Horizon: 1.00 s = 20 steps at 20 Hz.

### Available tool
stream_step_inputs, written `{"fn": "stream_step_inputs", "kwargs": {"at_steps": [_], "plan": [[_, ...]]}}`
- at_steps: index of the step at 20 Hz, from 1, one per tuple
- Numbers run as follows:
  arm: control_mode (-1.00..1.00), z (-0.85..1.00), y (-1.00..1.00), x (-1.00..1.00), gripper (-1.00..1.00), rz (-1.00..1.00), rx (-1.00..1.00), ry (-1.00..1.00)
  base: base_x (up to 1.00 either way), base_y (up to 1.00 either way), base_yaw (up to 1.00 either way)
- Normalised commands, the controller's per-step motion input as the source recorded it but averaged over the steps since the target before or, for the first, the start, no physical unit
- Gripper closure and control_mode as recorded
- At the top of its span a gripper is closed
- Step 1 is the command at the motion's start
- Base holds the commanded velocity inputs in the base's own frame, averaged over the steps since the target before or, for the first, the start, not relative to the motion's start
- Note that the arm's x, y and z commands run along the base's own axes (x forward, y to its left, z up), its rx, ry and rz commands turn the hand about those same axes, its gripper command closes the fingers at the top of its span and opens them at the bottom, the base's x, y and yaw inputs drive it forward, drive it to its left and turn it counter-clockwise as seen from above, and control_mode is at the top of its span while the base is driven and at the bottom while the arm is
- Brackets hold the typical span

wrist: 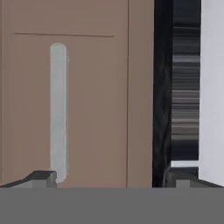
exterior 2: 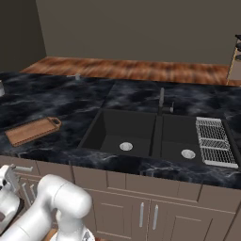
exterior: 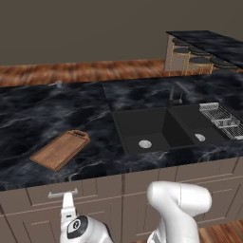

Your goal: Open the drawer on the left and place the cutting tools on the cutting board.

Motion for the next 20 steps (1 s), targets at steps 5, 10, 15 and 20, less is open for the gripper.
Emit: {"fn": "stream_step_inputs", "kwargs": {"at_steps": [5,10,15,20], "plan": [[-1.00,-0.09,0.03,0.26,-1.00,0.00,0.00,-0.05,0.00,0.00,0.00],[-1.00,-0.18,0.00,0.21,-1.00,0.00,0.00,-0.05,0.00,0.00,0.00],[-1.00,-0.24,0.09,0.21,-1.00,0.00,0.00,-0.04,0.00,0.00,0.00],[-1.00,-0.22,0.14,0.18,-1.00,0.00,0.00,-0.06,0.00,0.00,0.00]]}}
